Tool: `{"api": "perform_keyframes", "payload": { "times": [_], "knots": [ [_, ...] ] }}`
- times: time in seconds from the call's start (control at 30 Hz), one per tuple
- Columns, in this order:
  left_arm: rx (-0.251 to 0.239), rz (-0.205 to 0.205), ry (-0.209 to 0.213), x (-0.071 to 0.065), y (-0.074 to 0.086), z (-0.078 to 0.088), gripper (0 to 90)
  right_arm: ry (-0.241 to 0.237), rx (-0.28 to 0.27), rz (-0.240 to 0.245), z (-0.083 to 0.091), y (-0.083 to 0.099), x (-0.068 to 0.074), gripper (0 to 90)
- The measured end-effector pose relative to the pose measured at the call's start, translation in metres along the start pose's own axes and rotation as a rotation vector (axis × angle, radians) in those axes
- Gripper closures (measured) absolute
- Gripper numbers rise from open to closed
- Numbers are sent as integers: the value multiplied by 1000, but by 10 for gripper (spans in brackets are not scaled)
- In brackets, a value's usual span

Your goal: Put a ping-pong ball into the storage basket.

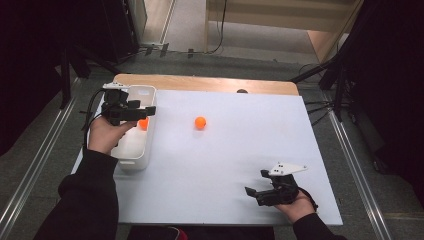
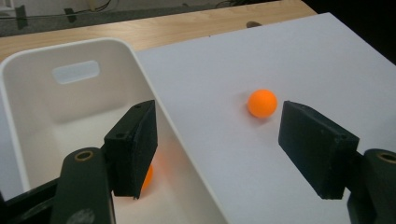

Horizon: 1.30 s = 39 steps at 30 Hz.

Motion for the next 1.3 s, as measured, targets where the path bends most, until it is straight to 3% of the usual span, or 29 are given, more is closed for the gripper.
{"api": "perform_keyframes", "payload": {
  "times": [0.3, 0.93, 1.3],
  "knots": [
    [7, -43, 42, -13, 0, -2, 288, 2, -1, 5, 2, 1, 0, 111],
    [14, -73, 139, -42, -1, -7, 288, 6, -5, 1, 3, 2, -2, 111],
    [18, -129, 133, -62, 3, -14, 288, 0, -3, 4, 1, 1, -1, 111]
  ]
}}
Point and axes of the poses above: each handheld gripper's, and its own axes: z roughly backward along the jaws, y roughly out of its underside, x roughly to its left, the point moved 8 cm from there along -z, roughly forward along the jaws, and after that the axes turned 9 degrees about -x, right-handed, at the moved point
